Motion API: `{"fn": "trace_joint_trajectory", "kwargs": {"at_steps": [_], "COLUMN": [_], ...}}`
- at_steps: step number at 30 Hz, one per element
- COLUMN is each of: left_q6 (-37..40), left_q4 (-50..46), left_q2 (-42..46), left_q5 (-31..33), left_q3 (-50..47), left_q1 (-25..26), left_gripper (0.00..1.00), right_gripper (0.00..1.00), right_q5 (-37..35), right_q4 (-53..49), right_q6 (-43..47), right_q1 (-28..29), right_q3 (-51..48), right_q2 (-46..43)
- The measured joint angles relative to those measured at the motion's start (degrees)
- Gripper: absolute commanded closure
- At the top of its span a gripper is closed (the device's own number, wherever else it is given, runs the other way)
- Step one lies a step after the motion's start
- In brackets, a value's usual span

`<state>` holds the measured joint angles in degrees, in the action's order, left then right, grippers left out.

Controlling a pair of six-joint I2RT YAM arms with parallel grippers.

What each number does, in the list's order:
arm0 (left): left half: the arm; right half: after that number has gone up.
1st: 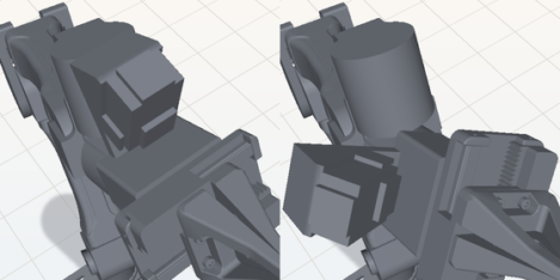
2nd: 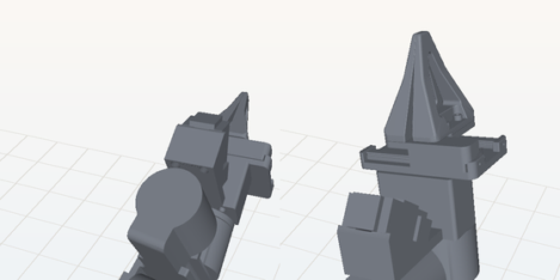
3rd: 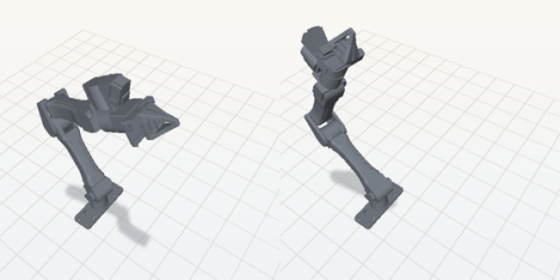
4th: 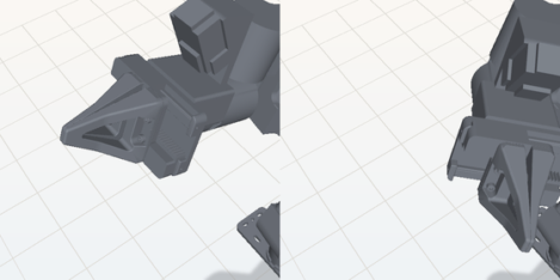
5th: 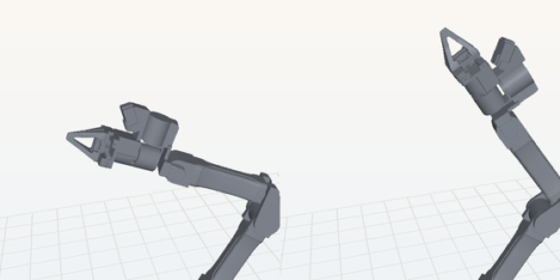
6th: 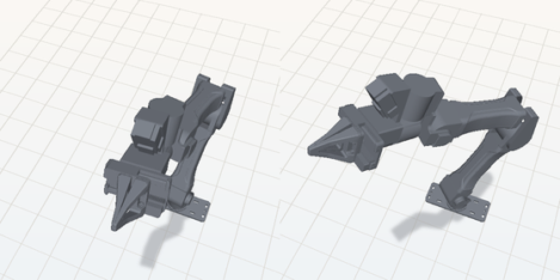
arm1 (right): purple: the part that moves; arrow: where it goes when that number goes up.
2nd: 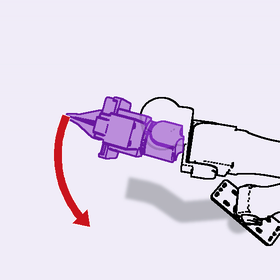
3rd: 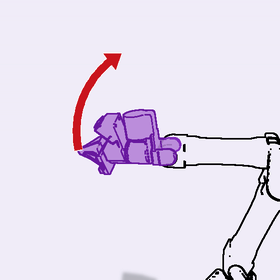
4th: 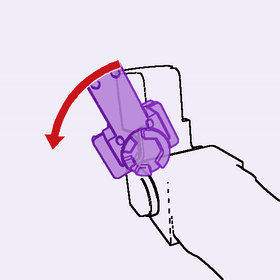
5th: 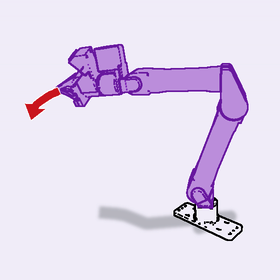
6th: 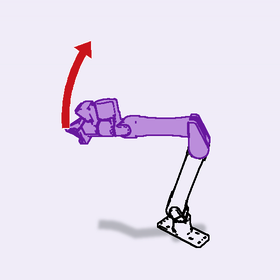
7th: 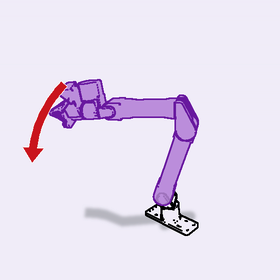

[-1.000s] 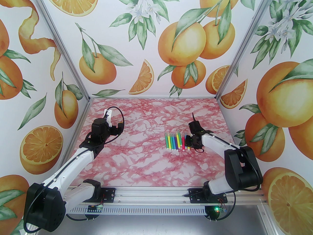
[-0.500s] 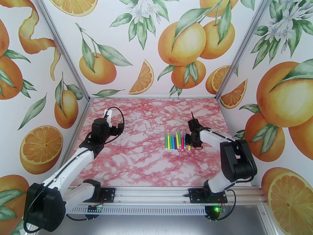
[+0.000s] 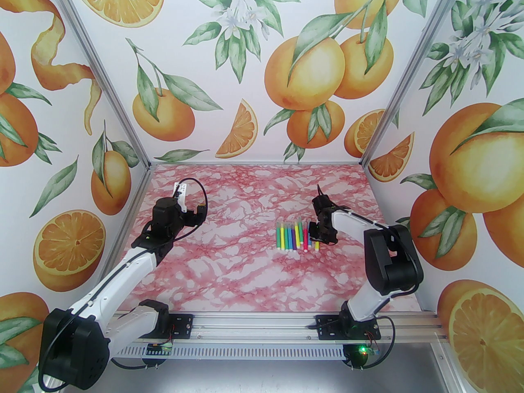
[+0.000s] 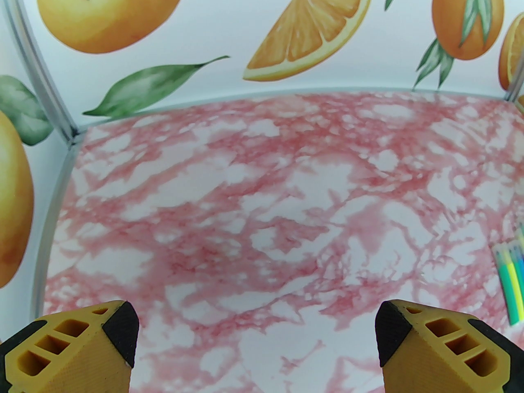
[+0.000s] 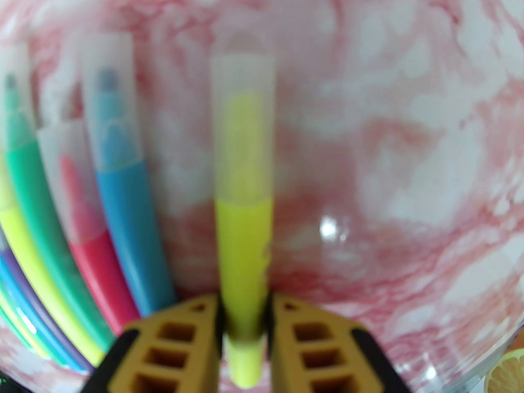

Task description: Open the pen caps

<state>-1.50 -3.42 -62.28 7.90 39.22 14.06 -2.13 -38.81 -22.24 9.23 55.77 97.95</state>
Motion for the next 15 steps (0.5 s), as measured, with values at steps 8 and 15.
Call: {"fn": "trace_joint_trajectory", "kwargs": {"at_steps": [8, 15], "left_q6": [-0.66, -3.04], "left_q4": [-0.87, -0.96], "left_q2": [-0.13, -1.18], "left_q5": [-1.27, -4.35], "left_q3": [1.25, 1.95], "left_q1": [0.00, 0.00], "left_gripper": [0.00, 0.00], "right_gripper": [0.83, 0.86], "right_q5": [-0.02, 0.24], "right_q4": [-0.02, 1.62], "right_q6": [1.27, 3.17], "right_q1": [0.00, 0.02], "right_q3": [0.07, -0.09], "right_q2": [-0.31, -2.91]}}
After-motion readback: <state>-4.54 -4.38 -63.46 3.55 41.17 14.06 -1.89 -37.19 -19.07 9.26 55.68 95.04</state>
